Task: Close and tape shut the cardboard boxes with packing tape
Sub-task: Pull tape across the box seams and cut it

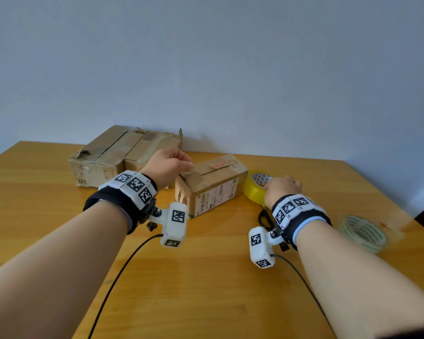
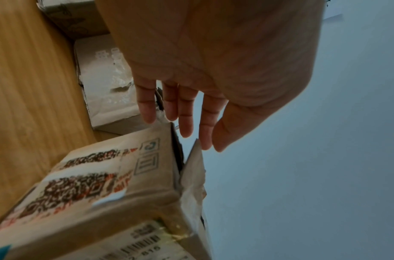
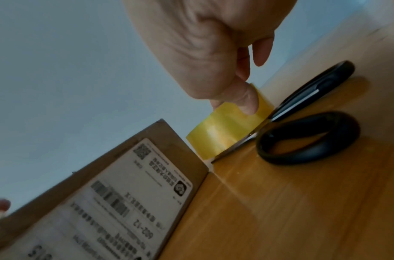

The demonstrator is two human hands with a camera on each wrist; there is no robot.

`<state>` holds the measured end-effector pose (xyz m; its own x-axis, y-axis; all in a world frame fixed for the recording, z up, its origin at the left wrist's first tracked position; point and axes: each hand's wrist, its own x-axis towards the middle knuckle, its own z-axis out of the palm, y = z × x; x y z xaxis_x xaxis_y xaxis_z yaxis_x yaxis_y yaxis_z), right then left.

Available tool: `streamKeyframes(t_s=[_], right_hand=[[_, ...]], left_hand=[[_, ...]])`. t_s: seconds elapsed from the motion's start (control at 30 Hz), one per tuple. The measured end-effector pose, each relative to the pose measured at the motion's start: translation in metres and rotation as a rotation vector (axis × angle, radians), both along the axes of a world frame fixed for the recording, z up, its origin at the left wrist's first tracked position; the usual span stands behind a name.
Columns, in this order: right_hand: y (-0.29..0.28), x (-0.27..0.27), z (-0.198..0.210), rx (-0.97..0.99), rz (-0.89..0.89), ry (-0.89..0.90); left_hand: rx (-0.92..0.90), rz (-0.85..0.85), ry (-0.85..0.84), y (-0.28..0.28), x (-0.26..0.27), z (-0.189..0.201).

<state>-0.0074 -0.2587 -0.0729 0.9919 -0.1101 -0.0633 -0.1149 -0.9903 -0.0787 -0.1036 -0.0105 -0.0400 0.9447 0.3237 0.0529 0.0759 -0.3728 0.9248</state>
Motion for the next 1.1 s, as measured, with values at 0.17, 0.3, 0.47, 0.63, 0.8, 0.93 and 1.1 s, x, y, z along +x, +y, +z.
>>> streamKeyframes(t_s=[0.17, 0.3, 0.47, 0.63, 0.8, 0.93, 1.1], right_hand=[[-0.014, -0.007, 0.019, 0.190, 0.008, -0.092], [-0.018, -0.021, 0.048, 0.489, 0.001, -0.254], [-0.012, -0.041, 0.075, 0.953, 0.155, -0.330], [-0.005, -0.066, 0.094, 1.173, 0.303, -0.242], [0.006, -0.081, 0.091, 1.227, 0.414, -0.172], [0.011, -0.076, 0.088, 1.296, 0.455, -0.136], [0.017, -0.061, 0.079, 1.302, 0.496, -0.128]], left_hand=[[-0.006, 0.020, -0.054, -0.001, -0.003, 0.005], [-0.043, 0.008, -0.127, -0.010, -0.006, 0.015], [-0.162, -0.054, -0.253, -0.025, -0.014, 0.034], [-0.322, -0.155, -0.308, -0.041, -0.025, 0.039], [-0.436, -0.221, -0.324, -0.052, -0.025, 0.030], [-0.486, -0.252, -0.348, -0.051, -0.021, 0.021], [-0.488, -0.268, -0.317, -0.047, -0.015, 0.018]])
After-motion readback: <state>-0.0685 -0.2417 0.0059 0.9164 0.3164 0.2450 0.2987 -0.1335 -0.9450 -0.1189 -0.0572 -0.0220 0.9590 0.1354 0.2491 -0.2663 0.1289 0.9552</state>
